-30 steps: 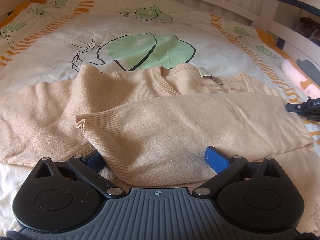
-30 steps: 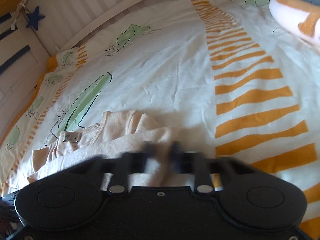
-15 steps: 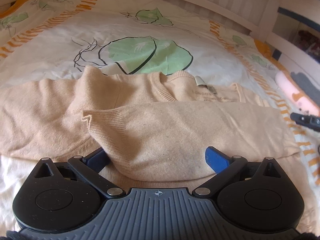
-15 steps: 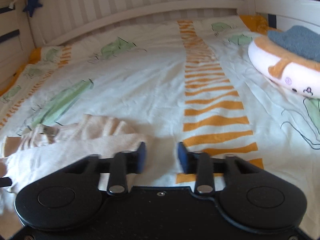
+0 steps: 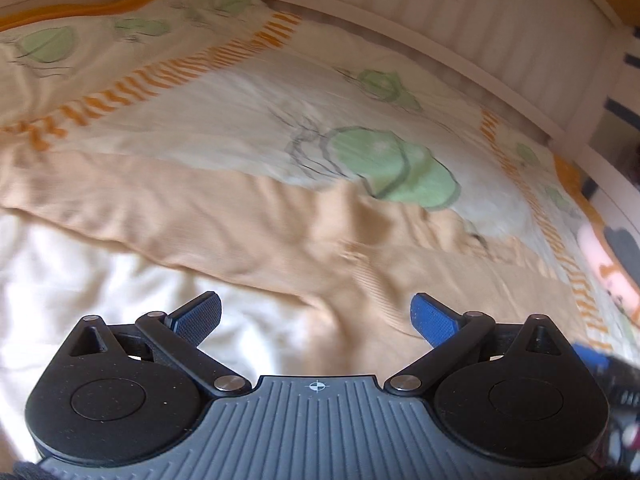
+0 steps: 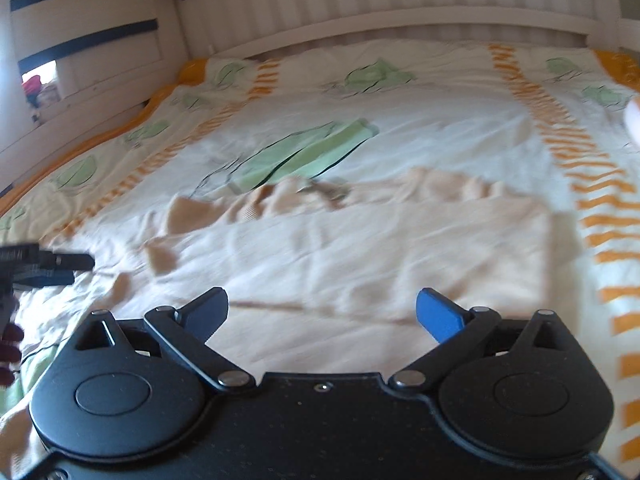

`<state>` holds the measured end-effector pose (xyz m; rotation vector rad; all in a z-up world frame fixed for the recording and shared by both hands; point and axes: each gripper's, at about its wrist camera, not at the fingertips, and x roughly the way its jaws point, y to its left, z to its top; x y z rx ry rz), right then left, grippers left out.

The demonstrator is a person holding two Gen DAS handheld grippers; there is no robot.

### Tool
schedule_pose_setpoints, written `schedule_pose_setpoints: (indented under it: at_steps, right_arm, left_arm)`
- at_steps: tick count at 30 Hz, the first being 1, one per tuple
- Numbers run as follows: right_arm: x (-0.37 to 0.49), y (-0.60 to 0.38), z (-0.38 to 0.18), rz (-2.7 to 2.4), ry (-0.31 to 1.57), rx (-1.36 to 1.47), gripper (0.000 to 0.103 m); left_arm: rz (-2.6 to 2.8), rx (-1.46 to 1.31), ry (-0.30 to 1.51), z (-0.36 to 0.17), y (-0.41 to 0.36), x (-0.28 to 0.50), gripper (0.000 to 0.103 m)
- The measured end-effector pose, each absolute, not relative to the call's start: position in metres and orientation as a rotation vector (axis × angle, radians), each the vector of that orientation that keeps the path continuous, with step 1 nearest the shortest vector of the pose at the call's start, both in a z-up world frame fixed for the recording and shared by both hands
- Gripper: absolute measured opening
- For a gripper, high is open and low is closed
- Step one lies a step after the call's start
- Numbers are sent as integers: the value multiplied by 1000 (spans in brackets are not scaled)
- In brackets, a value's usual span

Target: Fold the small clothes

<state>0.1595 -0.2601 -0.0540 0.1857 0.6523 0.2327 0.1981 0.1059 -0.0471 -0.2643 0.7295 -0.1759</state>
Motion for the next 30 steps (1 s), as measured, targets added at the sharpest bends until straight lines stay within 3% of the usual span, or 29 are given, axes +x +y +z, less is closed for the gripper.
schedule_pose_setpoints:
  at_steps: [11, 20, 24, 29, 30]
  right_arm:
    - [154, -211, -88, 247, 684, 80, 102]
    - [161, -152, -54, 317, 547, -194, 100]
    - [183, -107, -58, 415, 547, -338, 61]
    - [205, -67, -71, 484, 566, -436, 57]
    - [210, -61, -75, 495, 582, -454, 51]
  left_arm:
    - [104, -457, 701, -60, 223, 237, 102]
    - [119, -403, 699, -87, 228, 235, 102]
    - [123, -340, 697, -88, 221, 233, 102]
    - [110, -373, 676, -91, 227, 231, 102]
    - [107, -376, 672, -91, 228, 230, 102]
